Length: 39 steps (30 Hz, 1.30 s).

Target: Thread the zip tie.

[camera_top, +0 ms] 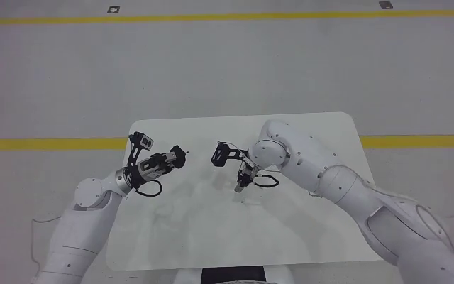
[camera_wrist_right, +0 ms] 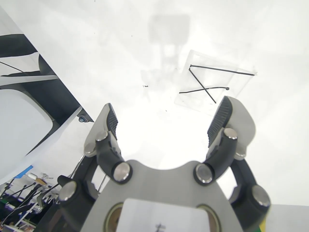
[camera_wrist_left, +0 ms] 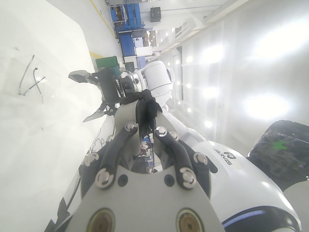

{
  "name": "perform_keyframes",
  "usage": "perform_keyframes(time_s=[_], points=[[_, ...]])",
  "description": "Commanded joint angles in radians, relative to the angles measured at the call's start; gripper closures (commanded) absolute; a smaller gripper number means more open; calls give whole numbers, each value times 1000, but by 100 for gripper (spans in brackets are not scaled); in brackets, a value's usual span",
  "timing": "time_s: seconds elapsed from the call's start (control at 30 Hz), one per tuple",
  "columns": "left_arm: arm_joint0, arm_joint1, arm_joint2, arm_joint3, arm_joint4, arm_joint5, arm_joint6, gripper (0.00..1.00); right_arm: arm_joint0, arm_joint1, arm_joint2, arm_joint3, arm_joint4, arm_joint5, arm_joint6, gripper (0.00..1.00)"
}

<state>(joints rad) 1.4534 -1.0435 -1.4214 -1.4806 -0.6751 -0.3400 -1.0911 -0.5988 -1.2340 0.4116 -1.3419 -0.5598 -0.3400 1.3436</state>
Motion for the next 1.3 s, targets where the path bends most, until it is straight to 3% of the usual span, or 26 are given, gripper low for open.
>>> perform_keyframes(time_s=[0.0,0.23,0.3,0.33,0.53,0.7,0.93,1.27], points=[[0,0,0,0,0,0,0,100,-10,1,1,3,-15,0,-32,0],[0,0,0,0,0,0,0,100,11,9,0,30,-67,0,-54,0],[0,0,0,0,0,0,0,100,19,10,-8,38,-70,0,-59,42],[0,0,0,0,0,0,0,100,23,10,-14,41,-71,0,-59,50],[0,0,0,0,0,0,0,100,38,10,-58,74,-71,0,-93,71],[0,0,0,0,0,0,0,100,53,6,-102,96,-71,0,-124,78],[0,0,0,0,0,0,0,100,80,-5,-162,141,-64,0,-159,73],[0,0,0,0,0,0,0,100,109,-40,-242,215,-22,0,-209,76]])
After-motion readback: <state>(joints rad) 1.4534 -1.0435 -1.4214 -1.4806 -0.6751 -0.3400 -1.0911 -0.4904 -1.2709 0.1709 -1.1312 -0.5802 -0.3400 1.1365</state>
